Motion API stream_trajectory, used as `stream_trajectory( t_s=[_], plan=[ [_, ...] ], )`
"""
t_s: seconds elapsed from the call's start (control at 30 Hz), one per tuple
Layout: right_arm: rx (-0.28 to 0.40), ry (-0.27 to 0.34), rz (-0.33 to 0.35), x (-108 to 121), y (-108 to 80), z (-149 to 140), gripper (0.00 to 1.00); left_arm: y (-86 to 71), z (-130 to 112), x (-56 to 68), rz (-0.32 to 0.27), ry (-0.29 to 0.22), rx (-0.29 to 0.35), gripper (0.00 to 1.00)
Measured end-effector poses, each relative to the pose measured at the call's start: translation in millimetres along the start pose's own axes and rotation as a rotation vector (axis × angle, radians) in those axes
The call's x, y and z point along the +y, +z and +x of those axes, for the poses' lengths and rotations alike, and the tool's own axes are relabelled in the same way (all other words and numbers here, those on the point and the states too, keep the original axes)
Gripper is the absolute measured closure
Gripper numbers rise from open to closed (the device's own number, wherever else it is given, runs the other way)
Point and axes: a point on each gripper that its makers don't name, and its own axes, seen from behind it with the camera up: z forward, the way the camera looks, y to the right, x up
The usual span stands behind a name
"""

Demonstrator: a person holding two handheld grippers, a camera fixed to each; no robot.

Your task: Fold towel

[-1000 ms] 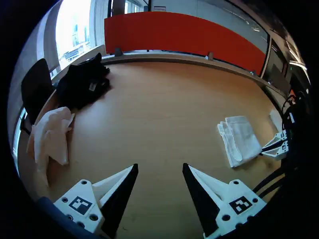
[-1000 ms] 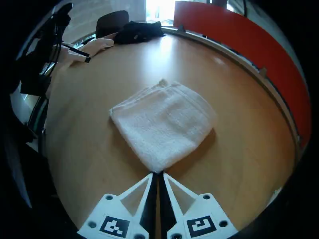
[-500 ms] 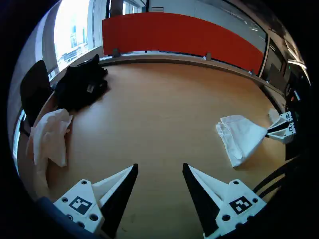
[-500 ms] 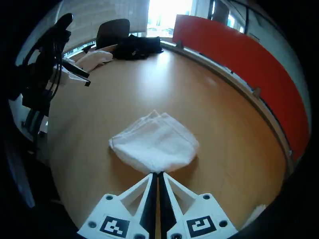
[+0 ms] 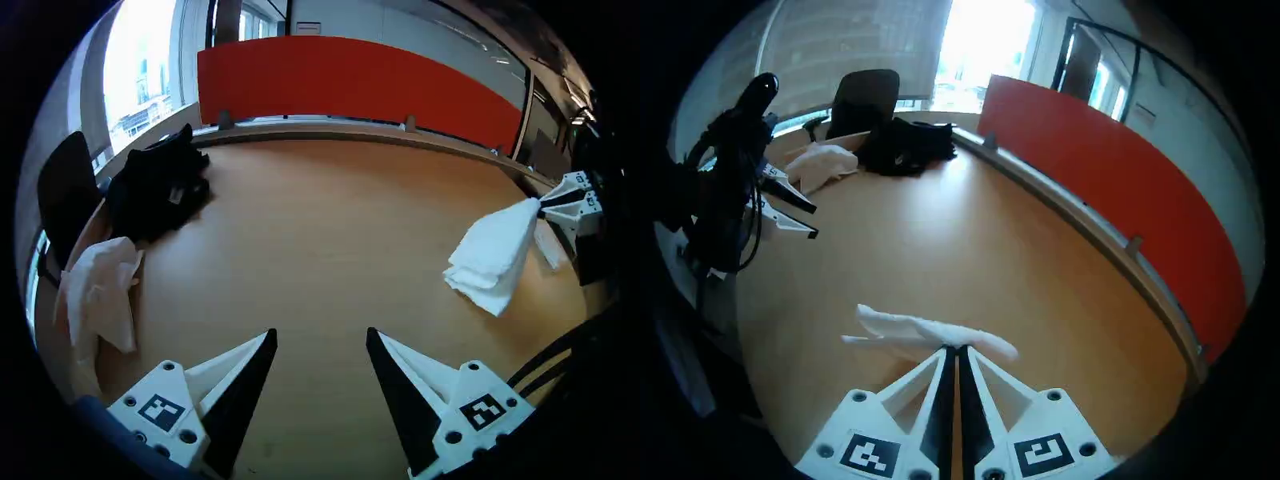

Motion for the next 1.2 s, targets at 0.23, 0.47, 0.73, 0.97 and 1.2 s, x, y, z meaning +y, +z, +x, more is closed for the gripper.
stream_trajectory(
  t_s=[0.23, 0.47, 0.73, 0.97, 1.2],
  plan=[
    [0.032, -0.01, -0.047, 30, -21.4, 21, 0.95, 0.8, 8, 7.9, -0.015, 0.003, 0.014, 0.18],
    [0.029, 0.008, -0.098, 63, -42.1, 15, 0.95, 2.5, 12, 15.1, -0.025, 0.01, 0.018, 0.18],
    [0.019, 0.058, -0.139, 99, -60.0, -7, 0.95, 4.8, 15, 20.5, -0.03, 0.022, 0.015, 0.18],
    [-0.009, 0.095, -0.186, 133, -75.0, -34, 0.95, 6.9, 18, 22.8, -0.03, 0.04, 0.011, 0.18],
    [-0.035, 0.124, -0.235, 168, -90.5, -58, 0.95, 9.3, 21, 23.9, -0.026, 0.05, 0.007, 0.18]
  ],
)
